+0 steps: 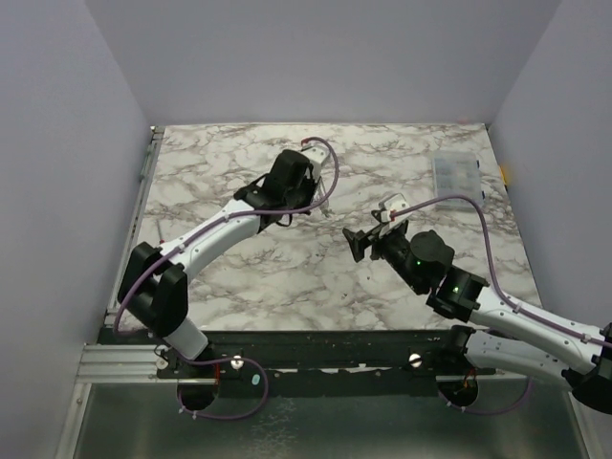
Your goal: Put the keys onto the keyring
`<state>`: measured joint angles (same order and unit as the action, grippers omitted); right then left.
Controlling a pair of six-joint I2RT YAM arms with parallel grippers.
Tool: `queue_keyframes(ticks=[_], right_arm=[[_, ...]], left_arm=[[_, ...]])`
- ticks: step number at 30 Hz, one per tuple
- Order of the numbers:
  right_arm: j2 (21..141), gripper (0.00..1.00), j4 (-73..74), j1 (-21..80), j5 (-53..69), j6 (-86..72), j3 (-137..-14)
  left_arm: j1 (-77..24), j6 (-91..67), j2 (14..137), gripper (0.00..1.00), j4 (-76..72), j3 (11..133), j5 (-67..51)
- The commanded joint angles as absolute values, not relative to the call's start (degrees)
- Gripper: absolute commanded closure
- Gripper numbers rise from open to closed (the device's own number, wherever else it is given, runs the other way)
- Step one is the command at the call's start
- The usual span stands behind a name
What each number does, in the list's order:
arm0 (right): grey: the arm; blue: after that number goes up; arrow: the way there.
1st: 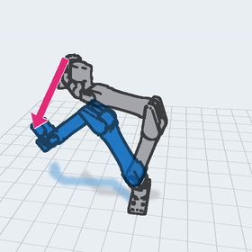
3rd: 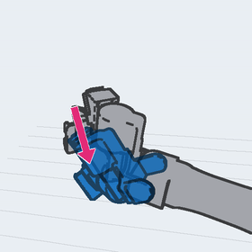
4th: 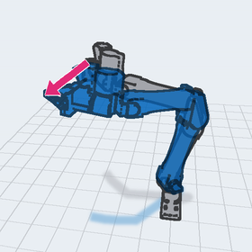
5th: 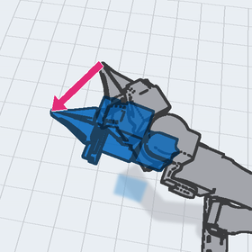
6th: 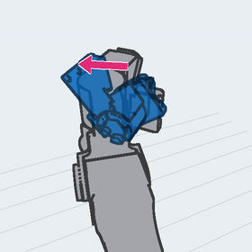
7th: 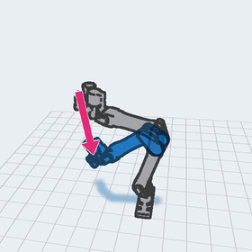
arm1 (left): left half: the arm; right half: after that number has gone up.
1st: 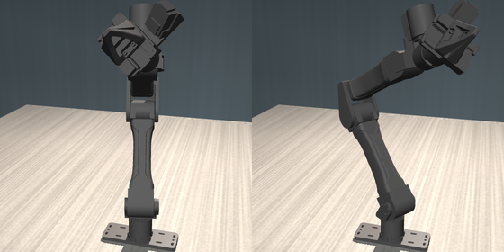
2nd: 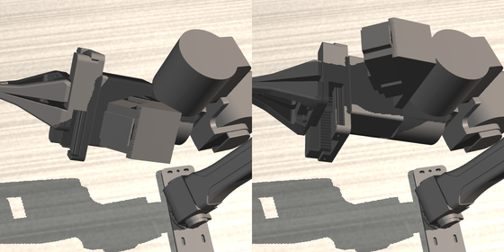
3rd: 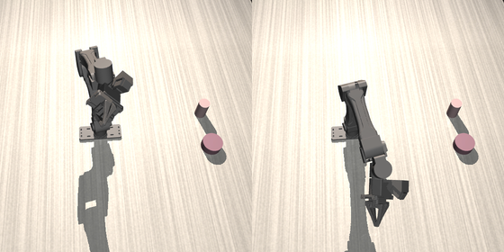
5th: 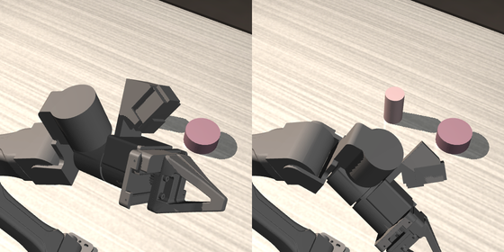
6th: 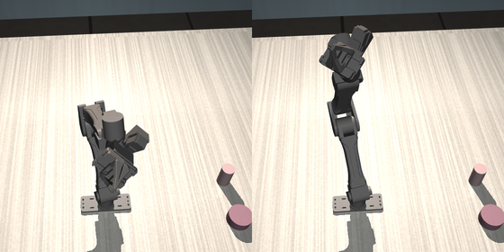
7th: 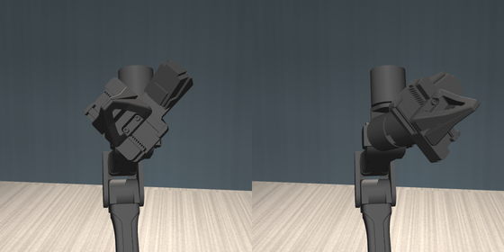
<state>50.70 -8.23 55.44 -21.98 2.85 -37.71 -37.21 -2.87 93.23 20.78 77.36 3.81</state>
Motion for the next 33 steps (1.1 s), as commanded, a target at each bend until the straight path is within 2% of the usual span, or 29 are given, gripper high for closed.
queue_keyframes(ticks=[1,3,4,5,8,12,17,19,21,23,24,25,30,33], right_arm=[[49.06,0.17,-7.99,55.63,-27.88,0.79,-34.81],[49.66,0.16,-8.7,55.64,-27.75,0.28,-34.29],[50.2,0.16,-8.86,55.64,-27.43,0.19,-34.27],[50.82,0.16,-8.81,55.66,-27.04,0.18,-34.48],[52.64,0.16,-8.53,55.63,-26.35,0.33,-35.48],[53.89,0.16,-9.64,55.63,-25.5,0.83,-35.84],[55.11,0.16,-9.33,55.65,-25.84,0.78,-36.33],[55.11,0.15,-9.16,55.64,-26.28,0.75,-36.3],[55.02,0.15,-8.99,55.64,-26.85,0.79,-36.27],[54.81,0.15,-8.73,55.63,-27.4,0.79,-36.25],[54.7,0.15,-8.7,55.63,-27.69,0.79,-36.29],[54.59,0.15,-8.81,55.63,-28.28,0.75,-36.14],[53.29,0.14,-12.54,55.63,-29.65,1.85,-35.07],[51.62,0.01,-16.9,55.66,-29.99,3.25,-34.17]], left_arm=[[-37.52,-11.31,88.02,1.0,11.92,60.53,-3.28],[-37.78,-14.94,87.92,1.0,8.04,52.94,-5.34],[-37.87,-16.34,88.45,0.95,6.53,48.81,-7.23],[-37.92,-17.16,89.08,0.91,5.9,46.86,-8.77],[-37.92,-18.44,89.92,0.89,5.75,42.81,-9.08],[-37.89,-18.04,87.95,0.86,5.95,41.7,-4.9],[-37.88,-16.74,87.74,0.72,6.47,42.58,-5.79],[-37.84,-16.15,87.41,0.64,6.81,42.75,-4.92],[-37.75,-15.62,86.36,0.51,7.76,43.36,-3.74],[-37.63,-14.73,84.07,0.28,9.83,44.57,-2.76],[-37.54,-13.98,82.51,0.06,11.16,45.43,-1.65],[-37.53,-13.13,80.95,0.02,12.59,46.33,-0.62],[-37.44,-9.47,70.16,0.01,15.65,50.84,14.95],[-37.36,-7.48,63.95,0.01,12.56,52.46,24.06]])
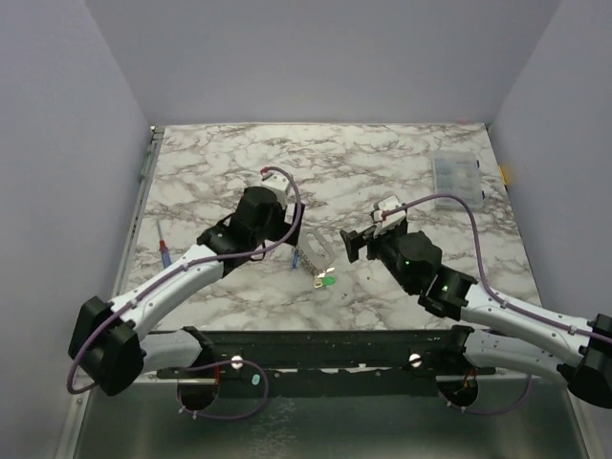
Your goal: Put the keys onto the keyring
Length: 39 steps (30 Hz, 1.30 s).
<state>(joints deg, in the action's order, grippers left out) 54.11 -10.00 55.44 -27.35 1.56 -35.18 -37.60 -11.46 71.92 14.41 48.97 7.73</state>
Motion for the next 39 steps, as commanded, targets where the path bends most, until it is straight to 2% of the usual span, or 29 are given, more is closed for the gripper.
queue_keyframes(ticks=[1,7,11,20,39], right_arm=[[51.08,0.0,-18.8,55.64,-30.27,3.73,-33.79],[48.82,0.0,-25.21,55.63,-30.07,4.14,-34.34],[49.92,0.0,-29.44,55.63,-35.89,0.24,-34.23],[53.65,0.0,-33.62,55.66,-37.1,0.54,-33.44],[57.19,0.0,-31.15,55.63,-29.09,-2.39,-35.64]], left_arm=[[-37.35,-4.5,61.75,0.01,10.03,51.82,25.8],[-37.22,7.03,50.51,0.01,-12.39,41.24,34.9],[-37.12,11.27,47.65,0.01,-21.77,33.9,38.43],[-37.22,13.56,41.5,0.01,-24.17,28.66,38.53],[-37.18,12.34,42.54,0.02,-24.08,28.98,36.67]])
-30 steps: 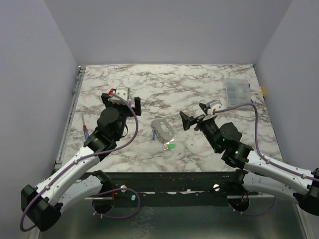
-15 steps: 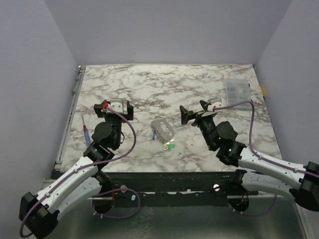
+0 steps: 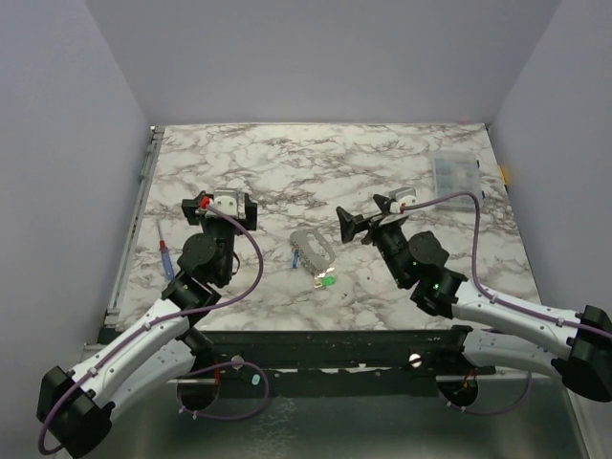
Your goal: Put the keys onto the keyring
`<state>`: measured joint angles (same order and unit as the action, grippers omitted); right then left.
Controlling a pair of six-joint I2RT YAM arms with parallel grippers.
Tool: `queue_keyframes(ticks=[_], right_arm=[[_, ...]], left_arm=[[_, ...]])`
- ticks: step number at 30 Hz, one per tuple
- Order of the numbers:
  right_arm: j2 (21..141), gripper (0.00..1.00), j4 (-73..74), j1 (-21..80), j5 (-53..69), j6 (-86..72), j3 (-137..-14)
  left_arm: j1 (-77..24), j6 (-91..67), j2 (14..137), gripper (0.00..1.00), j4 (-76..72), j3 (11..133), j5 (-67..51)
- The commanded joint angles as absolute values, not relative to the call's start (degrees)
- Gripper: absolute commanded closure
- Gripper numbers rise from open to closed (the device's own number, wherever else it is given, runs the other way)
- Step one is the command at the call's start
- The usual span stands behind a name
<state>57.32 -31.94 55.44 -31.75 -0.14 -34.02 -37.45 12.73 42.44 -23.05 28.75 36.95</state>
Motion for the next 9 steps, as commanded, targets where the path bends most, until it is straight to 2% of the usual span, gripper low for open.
queue_keyframes(ticks=[1,6,9], right_arm=[[57.14,0.0,-30.74,55.63,-28.82,-2.78,-35.9],[58.65,0.0,-26.46,55.64,-30.5,-5.67,-38.66],[61.8,0.0,-18.84,55.63,-34.01,-6.05,-43.82]], left_arm=[[-37.11,11.99,42.47,0.02,-24.01,29.07,36.66],[-37.11,11.02,42.4,0.02,-23.86,29.11,36.99],[-37.18,10.65,42.34,0.02,-24.21,28.68,38.32]])
